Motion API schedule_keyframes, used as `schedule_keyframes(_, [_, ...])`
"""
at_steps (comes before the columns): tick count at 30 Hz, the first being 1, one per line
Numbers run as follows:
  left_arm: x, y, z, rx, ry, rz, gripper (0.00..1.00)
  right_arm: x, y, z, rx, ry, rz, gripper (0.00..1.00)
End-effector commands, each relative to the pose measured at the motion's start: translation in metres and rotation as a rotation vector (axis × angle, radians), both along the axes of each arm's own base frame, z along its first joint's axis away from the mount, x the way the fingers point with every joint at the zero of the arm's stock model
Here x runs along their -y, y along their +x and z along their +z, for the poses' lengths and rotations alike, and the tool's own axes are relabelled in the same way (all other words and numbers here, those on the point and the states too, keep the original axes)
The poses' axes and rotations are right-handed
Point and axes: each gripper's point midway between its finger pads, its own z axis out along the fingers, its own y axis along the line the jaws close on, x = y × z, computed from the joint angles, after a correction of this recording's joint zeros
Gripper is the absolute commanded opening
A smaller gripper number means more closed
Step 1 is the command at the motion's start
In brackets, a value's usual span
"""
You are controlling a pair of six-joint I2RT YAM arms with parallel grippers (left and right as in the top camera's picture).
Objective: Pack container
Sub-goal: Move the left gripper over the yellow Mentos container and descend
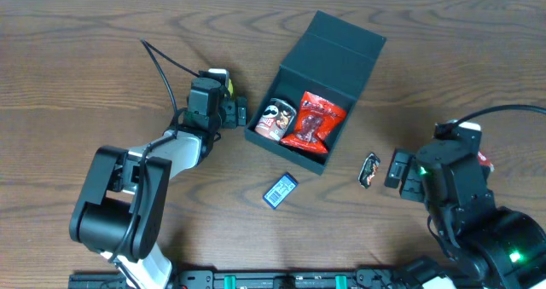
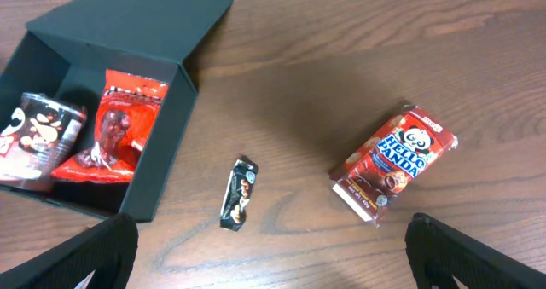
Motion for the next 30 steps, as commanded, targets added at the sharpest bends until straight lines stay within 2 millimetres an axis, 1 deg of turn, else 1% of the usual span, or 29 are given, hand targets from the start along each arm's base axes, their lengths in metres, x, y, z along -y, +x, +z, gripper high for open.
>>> schedule_keyframes(1, [-0.003,0.01,0.005,0.033,0.031,0.006,0.95,0.003,0.002,0.001,0.013,-0.007,-0.025,0.99])
schedule_keyframes(5, [-0.002,0.012,0.007,0.047,0.046,-0.01,0.95,0.002,0.004,-0.002,0.0,-0.013,-0.025,0.99])
schedule_keyframes(14, [-0.006,0.015,0.01,0.069,0.078,-0.012,0.95,-0.002,0.013,-0.015,-0.062,-0.042,-0.029,0.99])
schedule_keyframes(23, [-0.005,0.018,0.013,0.09,0.084,-0.022,0.95,0.0,0.012,-0.013,-0.048,-0.034,-0.05,0.99])
schedule_keyframes(26, [-0.005,0.019,0.014,0.097,0.088,-0.027,1.0,0.0,0.012,-0.012,-0.046,-0.033,-0.05,0.99])
schedule_keyframes(27, [-0.004,0.019,0.015,0.101,0.087,-0.027,1.0,0.0,0.012,-0.012,-0.046,-0.033,-0.05,0.99])
schedule_keyframes(28, [-0.004,0.019,0.015,0.103,0.087,-0.027,0.95,0.0,0.012,-0.012,-0.046,-0.033,-0.05,0.99])
schedule_keyframes(30, [-0.004,0.02,0.016,0.107,0.085,-0.026,0.91,0.0,0.012,-0.012,-0.046,-0.033,-0.05,0.99])
